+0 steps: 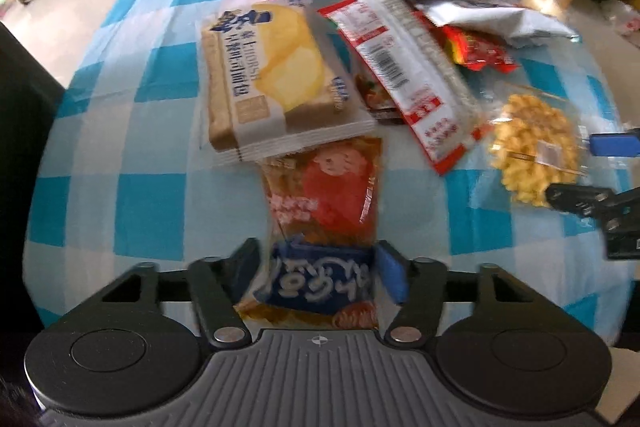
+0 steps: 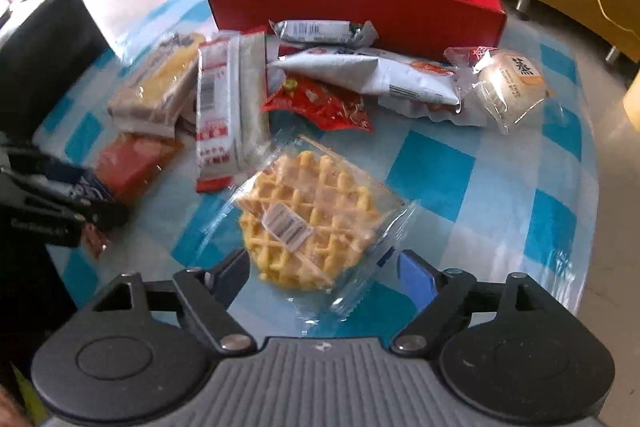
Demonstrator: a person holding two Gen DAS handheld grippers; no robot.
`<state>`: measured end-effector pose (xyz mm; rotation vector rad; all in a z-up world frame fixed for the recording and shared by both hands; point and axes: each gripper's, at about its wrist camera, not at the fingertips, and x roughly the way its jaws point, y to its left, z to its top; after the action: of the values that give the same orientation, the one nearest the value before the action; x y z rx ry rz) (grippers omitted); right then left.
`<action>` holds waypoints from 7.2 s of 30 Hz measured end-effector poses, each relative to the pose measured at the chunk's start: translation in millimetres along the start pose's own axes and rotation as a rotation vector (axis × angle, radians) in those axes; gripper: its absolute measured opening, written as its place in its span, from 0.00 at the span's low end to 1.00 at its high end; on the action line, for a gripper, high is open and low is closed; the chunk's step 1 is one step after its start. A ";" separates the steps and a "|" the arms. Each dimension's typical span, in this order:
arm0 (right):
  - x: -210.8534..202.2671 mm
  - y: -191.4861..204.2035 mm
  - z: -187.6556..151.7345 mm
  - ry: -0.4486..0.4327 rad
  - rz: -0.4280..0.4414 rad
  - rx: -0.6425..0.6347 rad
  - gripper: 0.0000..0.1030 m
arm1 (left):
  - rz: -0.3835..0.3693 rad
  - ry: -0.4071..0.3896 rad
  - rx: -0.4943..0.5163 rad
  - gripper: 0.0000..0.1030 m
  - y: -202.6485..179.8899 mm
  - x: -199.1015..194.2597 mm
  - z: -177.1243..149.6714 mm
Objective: Organize snacks
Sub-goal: 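Lift the blue-and-red bag with the left tool while the right tool carries the waffle toward the box, then lower both held snacks into the red box and open both tools, then grasp the HORSH bread pack with the left tool while the right tool reaches the white spicy strip bag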
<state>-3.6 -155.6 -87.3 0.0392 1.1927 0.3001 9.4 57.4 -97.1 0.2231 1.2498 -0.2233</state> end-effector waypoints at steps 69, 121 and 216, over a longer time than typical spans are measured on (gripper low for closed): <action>-31.8 2.9 14.2 -0.157 0.137 -0.034 0.71 | -0.297 -0.006 -0.194 0.49 10.4 -45.2 -5.9; -21.6 -84.9 175.0 -0.489 0.047 0.289 0.71 | -0.081 -0.363 -0.177 0.50 7.1 -57.1 198.9; 3.5 -36.0 121.3 -0.233 0.063 -0.026 0.76 | 0.079 -0.093 -0.199 0.80 27.1 2.1 107.7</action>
<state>116.5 -173.8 -51.9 0.0873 0.9571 0.3565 115.7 52.3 -65.6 0.0886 1.1601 -0.0401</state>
